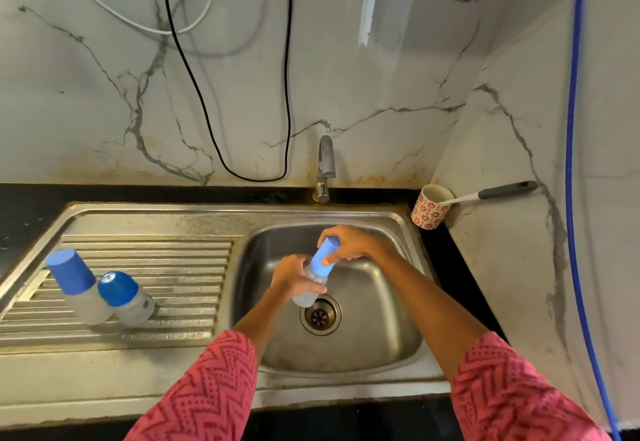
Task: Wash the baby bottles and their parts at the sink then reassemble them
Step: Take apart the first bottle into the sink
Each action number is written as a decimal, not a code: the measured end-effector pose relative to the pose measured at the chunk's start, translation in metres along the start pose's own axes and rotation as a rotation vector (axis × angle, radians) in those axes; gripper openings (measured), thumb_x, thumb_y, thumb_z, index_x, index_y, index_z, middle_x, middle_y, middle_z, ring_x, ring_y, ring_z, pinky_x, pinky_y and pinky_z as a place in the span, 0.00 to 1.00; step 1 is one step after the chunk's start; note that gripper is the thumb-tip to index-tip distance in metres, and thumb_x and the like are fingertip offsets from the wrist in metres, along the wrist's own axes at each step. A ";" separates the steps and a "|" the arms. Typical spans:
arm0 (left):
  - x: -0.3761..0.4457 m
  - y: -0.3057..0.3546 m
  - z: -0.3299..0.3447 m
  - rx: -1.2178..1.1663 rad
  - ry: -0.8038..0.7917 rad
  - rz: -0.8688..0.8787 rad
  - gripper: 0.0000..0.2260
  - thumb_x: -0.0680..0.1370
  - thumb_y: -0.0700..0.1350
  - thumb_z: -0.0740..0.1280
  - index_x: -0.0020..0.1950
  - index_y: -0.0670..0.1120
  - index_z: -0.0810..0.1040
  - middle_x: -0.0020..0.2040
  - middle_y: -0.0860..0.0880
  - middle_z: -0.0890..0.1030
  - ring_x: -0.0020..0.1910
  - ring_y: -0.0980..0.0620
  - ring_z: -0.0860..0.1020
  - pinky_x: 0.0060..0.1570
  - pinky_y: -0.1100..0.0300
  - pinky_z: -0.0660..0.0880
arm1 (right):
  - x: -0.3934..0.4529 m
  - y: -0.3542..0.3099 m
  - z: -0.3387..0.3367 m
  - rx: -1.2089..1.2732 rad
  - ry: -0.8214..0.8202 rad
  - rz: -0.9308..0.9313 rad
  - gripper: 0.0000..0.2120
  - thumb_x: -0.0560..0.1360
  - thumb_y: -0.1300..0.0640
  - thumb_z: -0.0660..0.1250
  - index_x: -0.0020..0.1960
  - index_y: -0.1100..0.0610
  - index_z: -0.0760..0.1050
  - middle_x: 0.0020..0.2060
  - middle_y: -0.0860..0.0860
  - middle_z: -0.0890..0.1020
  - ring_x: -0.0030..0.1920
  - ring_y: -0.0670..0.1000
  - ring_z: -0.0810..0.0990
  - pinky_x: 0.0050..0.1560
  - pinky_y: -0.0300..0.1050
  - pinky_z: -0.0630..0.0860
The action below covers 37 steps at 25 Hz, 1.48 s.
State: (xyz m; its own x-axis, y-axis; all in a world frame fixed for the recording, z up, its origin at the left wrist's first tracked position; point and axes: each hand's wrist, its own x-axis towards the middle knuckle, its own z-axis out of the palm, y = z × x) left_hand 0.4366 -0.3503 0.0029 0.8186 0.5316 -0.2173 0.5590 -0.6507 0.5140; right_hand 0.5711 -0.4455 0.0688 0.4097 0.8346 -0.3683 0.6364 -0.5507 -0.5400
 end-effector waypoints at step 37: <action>0.003 -0.042 0.035 -0.015 -0.254 -0.095 0.31 0.61 0.49 0.79 0.62 0.45 0.75 0.57 0.48 0.79 0.55 0.49 0.77 0.54 0.58 0.73 | -0.010 0.110 0.100 -0.369 -0.245 0.215 0.33 0.70 0.60 0.72 0.71 0.58 0.61 0.66 0.58 0.71 0.64 0.60 0.72 0.61 0.48 0.68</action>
State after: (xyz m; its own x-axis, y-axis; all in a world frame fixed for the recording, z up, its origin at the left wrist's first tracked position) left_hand 0.4201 -0.3401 -0.0488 0.7706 0.4356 -0.4651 0.6342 -0.5955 0.4931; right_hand 0.5716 -0.5155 -0.0632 0.4199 0.6505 -0.6328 0.7614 -0.6320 -0.1445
